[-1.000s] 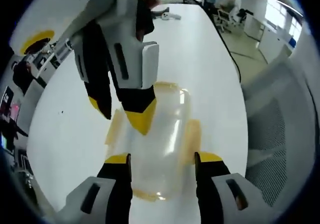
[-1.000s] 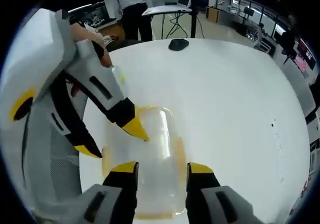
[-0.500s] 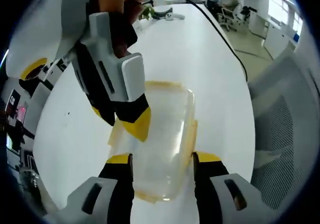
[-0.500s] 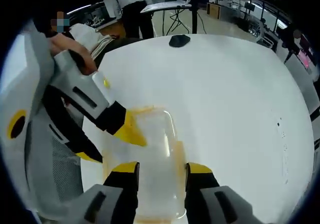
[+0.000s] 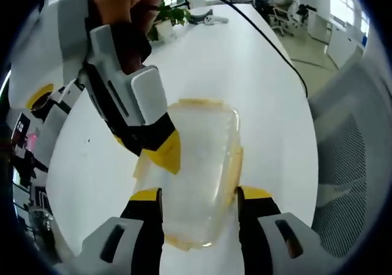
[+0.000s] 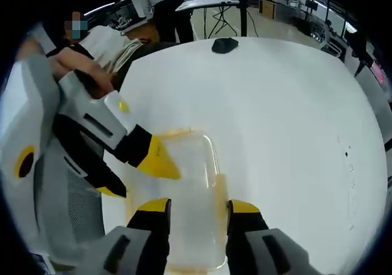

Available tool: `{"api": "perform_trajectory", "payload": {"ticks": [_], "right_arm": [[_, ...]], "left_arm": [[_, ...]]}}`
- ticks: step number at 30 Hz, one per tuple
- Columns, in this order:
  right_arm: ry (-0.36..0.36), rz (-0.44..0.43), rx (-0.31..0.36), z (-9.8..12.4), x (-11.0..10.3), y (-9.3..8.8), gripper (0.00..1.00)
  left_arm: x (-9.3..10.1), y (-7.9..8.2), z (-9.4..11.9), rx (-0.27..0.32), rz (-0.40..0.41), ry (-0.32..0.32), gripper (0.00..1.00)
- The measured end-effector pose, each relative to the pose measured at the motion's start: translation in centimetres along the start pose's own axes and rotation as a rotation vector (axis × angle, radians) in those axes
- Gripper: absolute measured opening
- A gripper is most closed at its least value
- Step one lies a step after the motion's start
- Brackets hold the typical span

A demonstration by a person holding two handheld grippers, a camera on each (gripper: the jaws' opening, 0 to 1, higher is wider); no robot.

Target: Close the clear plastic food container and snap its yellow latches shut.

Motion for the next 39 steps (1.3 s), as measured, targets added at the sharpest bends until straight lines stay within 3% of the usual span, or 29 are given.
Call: {"api": "perform_trajectory", "payload": {"ticks": [8,12,14,16,18,39], "right_arm": [[-0.013,0.002,-0.018,-0.06,0.15,0.21,0.28],[-0.014,-0.001,-0.044,-0.24,0.11,0.45,0.27],[-0.016,-0.041,-0.077,-0.42,0.00,0.12,0.26],[-0.003,-0.001,-0.097,-0.60,-0.27,0.41,0.25],[-0.004,-0.014,-0.104,-0.63,-0.32,0.59,0.26],[0.011,0.004,-0.037,-0.27,0.18,0.76,0.29]], "left_arm": [[0.14,-0.08,-0.29,-0.005,0.010,0.026,0.45],[0.43,0.07,-0.81,-0.013,-0.021,0.079,0.41],[0.38,0.50,-0.16,-0.031,0.002,0.061,0.41],[0.16,0.51,-0.76,-0.028,-0.022,0.046,0.41],[0.24,0.23,-0.84,-0.021,-0.022,0.049,0.41],[0.26,0.25,-0.51,-0.007,-0.048,0.063,0.43]]}}
Point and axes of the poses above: the point that each gripper's makers call its tool centre point, and the gripper's own axes: z roughly backward along the fingers, x roughly to its right, y roughly out of its top, the point moved 7 cm from there along z, roughly backward along the fingers, and after that the axes turned 15 degrees about -z, right-handed, at the moved point
